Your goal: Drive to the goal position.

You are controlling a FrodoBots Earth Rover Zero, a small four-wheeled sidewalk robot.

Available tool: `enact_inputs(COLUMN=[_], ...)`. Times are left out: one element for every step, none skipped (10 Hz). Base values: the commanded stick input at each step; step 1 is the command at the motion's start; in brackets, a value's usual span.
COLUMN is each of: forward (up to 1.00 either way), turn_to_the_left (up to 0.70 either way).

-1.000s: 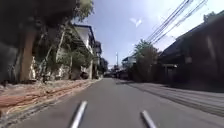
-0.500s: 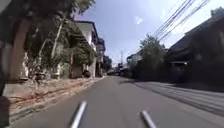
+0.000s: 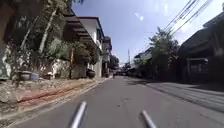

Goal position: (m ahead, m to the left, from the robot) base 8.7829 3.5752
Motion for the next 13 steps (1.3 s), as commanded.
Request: enact_inputs(forward=[0.00, 0.00, 0.00, 0.00, 0.13, 0.53, 0.95, 0.99, 0.99, 0.99, 0.99, 1.00, 1.00], turn_to_the_left=[0.00, 0.00, 0.00, 0.00, 0.00, 0.00, 0.00, 0.00, 0.00, 0.00, 0.00, 0.00, 0.00])
